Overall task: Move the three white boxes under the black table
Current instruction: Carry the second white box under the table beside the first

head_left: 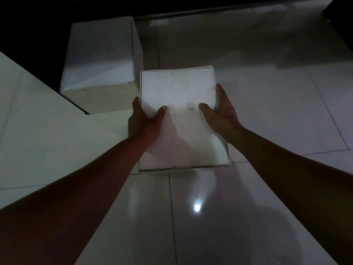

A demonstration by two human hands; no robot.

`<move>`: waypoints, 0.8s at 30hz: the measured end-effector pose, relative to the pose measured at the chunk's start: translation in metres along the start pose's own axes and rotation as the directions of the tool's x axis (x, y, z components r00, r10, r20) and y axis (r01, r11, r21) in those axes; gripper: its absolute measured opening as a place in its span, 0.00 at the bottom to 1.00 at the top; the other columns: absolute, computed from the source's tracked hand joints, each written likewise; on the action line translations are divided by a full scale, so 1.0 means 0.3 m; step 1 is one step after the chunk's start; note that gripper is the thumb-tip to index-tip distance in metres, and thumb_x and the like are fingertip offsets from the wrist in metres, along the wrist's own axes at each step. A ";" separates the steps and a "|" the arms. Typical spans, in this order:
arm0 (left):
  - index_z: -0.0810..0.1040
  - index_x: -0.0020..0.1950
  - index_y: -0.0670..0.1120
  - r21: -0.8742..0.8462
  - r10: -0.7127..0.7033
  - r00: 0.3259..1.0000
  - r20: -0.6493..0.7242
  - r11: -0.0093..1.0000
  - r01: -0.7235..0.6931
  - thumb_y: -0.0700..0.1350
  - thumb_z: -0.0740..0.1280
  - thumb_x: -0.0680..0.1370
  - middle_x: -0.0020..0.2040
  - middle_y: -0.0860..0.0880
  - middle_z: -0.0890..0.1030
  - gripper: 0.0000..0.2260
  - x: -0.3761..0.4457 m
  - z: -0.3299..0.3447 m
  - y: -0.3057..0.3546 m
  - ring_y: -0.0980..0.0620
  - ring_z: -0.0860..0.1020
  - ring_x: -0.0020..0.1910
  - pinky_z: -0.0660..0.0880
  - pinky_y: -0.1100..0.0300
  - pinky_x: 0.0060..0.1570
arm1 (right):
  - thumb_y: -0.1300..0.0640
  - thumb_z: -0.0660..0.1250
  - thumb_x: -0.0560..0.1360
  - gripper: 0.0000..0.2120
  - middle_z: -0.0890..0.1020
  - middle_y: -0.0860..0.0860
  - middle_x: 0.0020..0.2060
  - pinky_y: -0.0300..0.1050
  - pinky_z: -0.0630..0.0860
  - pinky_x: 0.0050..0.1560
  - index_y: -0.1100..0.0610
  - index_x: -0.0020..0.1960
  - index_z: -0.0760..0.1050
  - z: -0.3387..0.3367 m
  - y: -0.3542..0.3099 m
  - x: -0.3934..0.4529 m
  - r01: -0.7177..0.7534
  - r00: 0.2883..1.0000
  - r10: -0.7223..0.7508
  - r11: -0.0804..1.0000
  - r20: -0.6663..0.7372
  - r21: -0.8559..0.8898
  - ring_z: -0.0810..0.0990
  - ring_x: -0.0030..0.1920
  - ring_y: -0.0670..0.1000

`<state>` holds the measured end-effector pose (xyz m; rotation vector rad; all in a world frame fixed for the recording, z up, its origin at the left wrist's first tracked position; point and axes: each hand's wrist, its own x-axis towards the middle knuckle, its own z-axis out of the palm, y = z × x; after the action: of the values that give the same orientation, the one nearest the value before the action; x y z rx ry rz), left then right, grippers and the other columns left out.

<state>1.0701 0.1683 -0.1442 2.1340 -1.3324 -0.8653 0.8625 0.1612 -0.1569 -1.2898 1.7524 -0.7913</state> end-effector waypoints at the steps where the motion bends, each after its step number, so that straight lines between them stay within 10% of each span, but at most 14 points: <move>1: 0.53 0.79 0.51 0.045 0.058 0.998 0.022 0.997 -0.059 0.63 0.67 0.75 0.77 0.44 0.63 0.40 -0.002 -0.002 -0.001 0.41 0.65 0.74 0.64 0.49 0.69 | 0.49 0.67 0.79 0.38 0.63 0.50 0.78 0.39 0.59 0.70 0.52 0.81 0.50 0.000 -0.002 -0.006 0.011 1.000 -0.011 0.999 -0.006 -0.033 0.63 0.76 0.53; 4: 0.48 0.80 0.51 0.265 0.319 0.945 0.063 0.908 -0.325 0.63 0.63 0.77 0.81 0.43 0.47 0.39 -0.031 -0.020 -0.016 0.42 0.50 0.79 0.55 0.44 0.74 | 0.49 0.65 0.80 0.37 0.51 0.51 0.81 0.44 0.49 0.77 0.55 0.81 0.49 -0.007 -0.016 -0.036 0.185 0.982 -0.182 0.939 0.038 -0.290 0.49 0.80 0.52; 10: 0.59 0.79 0.43 0.345 0.718 0.491 0.494 0.357 -0.868 0.74 0.61 0.71 0.80 0.43 0.55 0.47 -0.091 -0.107 -0.116 0.46 0.52 0.79 0.54 0.40 0.75 | 0.33 0.62 0.74 0.43 0.56 0.55 0.80 0.58 0.46 0.79 0.59 0.79 0.60 -0.024 -0.011 -0.161 0.671 0.741 -0.474 0.561 0.476 -0.485 0.48 0.81 0.51; 16: 0.57 0.79 0.40 0.358 0.692 0.468 0.550 0.311 -0.880 0.79 0.63 0.63 0.80 0.42 0.53 0.57 -0.091 -0.131 -0.122 0.45 0.50 0.79 0.52 0.42 0.76 | 0.18 0.60 0.62 0.63 0.48 0.56 0.81 0.56 0.40 0.79 0.60 0.81 0.49 -0.048 -0.005 -0.160 0.728 0.683 -0.383 0.426 0.621 -0.538 0.42 0.81 0.50; 24: 0.59 0.78 0.40 0.402 0.659 0.517 0.546 0.335 -0.852 0.73 0.68 0.64 0.80 0.42 0.55 0.53 -0.083 -0.137 -0.083 0.45 0.53 0.79 0.54 0.46 0.76 | 0.20 0.62 0.63 0.61 0.47 0.56 0.81 0.49 0.39 0.79 0.59 0.81 0.50 -0.033 -0.061 -0.126 0.739 0.671 -0.325 0.369 0.667 -0.563 0.42 0.80 0.51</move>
<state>1.1068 0.2038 -0.1263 1.3494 -2.8021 -0.2865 0.8680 0.1925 -0.1278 -2.5677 1.2378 0.1336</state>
